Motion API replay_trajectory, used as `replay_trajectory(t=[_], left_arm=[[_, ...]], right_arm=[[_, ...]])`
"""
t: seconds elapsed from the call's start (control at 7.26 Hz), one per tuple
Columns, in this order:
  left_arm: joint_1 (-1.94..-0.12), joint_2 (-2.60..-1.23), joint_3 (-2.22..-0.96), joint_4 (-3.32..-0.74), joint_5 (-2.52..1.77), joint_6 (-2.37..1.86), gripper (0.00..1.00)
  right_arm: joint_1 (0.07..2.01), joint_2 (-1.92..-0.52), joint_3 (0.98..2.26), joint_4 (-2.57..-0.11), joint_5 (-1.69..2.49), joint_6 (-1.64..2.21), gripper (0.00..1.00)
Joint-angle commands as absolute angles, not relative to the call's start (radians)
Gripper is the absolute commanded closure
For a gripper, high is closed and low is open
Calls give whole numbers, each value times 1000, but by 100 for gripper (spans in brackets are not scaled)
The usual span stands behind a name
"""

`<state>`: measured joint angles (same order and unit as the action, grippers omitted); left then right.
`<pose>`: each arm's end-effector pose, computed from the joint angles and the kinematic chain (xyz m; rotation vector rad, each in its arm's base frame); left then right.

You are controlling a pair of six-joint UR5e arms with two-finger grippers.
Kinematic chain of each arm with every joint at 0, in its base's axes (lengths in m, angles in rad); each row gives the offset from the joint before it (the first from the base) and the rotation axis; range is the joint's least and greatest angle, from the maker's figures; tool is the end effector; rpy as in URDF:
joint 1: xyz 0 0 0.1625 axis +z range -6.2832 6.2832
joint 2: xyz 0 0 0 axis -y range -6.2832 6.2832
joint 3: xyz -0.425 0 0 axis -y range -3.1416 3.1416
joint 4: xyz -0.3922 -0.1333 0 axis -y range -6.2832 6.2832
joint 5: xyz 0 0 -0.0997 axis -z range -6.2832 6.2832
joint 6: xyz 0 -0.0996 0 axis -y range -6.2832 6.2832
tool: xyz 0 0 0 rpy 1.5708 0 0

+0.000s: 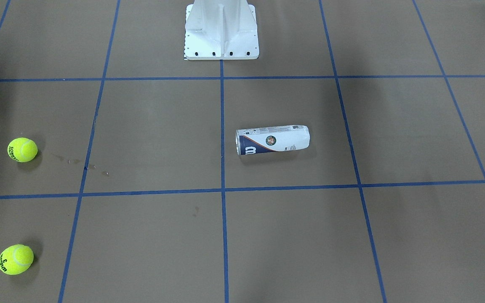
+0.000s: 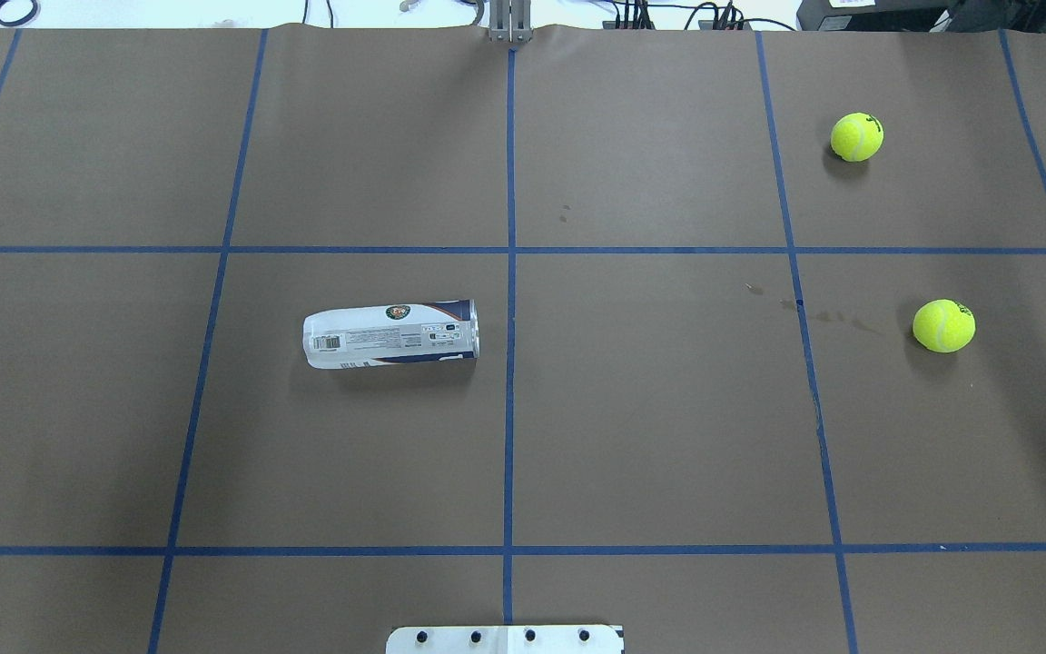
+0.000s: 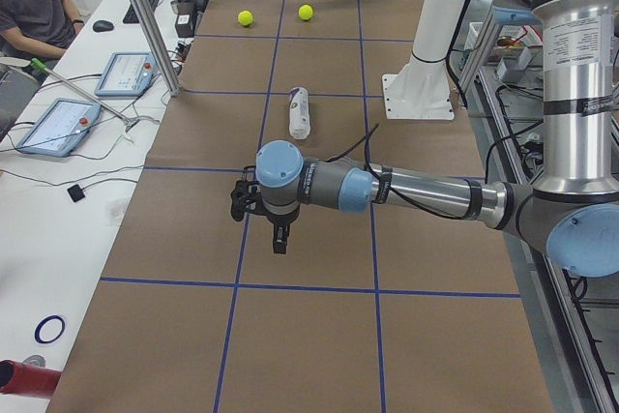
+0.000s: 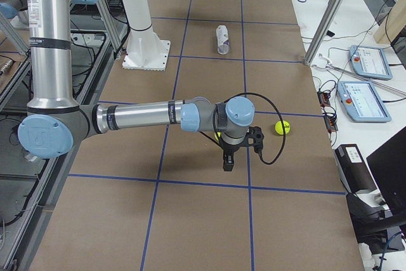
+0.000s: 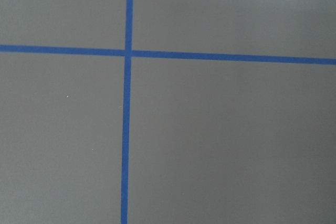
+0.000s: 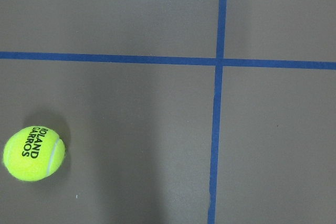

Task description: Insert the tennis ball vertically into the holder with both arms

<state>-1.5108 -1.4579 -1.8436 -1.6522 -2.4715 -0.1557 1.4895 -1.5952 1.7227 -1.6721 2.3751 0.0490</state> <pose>-0.0281 -0.4534 0.5586 0.1269 0.9147 0.0199 0.0224 -0.4835 0.6040 -0.0276 -0.8042 -0.0411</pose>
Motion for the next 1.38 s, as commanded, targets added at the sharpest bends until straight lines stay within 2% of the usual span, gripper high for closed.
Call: replay_trajectory(t=[0.0,0.28,0.55,0.69,0.96,1.24], left_arm=[[-1506,-1456,-1855,-1829,-2482,-170,0],[-1480,-1501,-1867,-1868,-2480,-209,9],[-1338,-1601,-1888,-1868,-2484,-209,9],[-1322,-1597,-1925,-1879,-2485,-216,0],[-1280,-1618,-1927,-1964,-2540,-250,0],[-1089,-1858,-1882,-2020,-2514,-276,1]], right_arm=[[1489,-1595,1723,-1672,2376,49,1],[1489,-1595,1724,-1672,2378,49,1],[1489,-1595,1723,-1672,2376,49,1],[1489,-1595,1723,-1672,2378,49,1],[1489,-1595,1721,-1672,2378,49,1],[1488,-1595,1717,-1672,2378,49,1]])
